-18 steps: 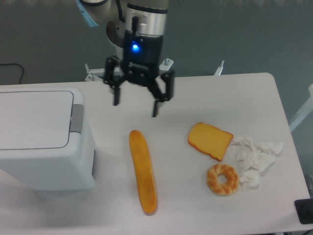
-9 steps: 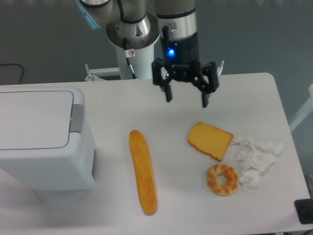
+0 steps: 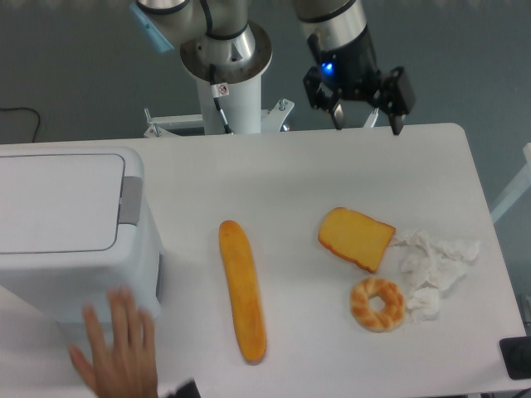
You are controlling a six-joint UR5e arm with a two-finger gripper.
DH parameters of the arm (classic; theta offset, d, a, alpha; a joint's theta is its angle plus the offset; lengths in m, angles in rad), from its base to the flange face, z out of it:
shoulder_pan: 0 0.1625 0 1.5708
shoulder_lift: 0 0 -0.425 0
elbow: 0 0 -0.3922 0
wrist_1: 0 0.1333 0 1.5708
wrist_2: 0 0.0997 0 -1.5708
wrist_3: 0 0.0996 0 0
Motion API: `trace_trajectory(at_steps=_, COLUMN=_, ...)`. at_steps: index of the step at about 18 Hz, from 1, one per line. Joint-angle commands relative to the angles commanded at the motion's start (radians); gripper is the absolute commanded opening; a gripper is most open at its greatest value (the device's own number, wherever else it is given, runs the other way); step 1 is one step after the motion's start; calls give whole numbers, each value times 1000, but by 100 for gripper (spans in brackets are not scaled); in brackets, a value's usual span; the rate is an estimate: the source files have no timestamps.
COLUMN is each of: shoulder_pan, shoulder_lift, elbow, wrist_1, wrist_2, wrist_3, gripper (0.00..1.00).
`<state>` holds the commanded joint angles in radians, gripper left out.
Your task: Close the trash can
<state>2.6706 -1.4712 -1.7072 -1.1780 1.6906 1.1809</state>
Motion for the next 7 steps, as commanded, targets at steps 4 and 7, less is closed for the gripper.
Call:
trace_trajectory(at_steps=4, shoulder_pan=5, shoulder_lift=25, elbow=-35, wrist_1=0, wrist_2=-29, wrist_3=42, gripper=100)
trace_trajectory(at_steps=7, shoulder_pan=2, shoulder_lift=25, elbow=-35, wrist_1=0, wrist_2=-32, wrist_3=42, gripper=100)
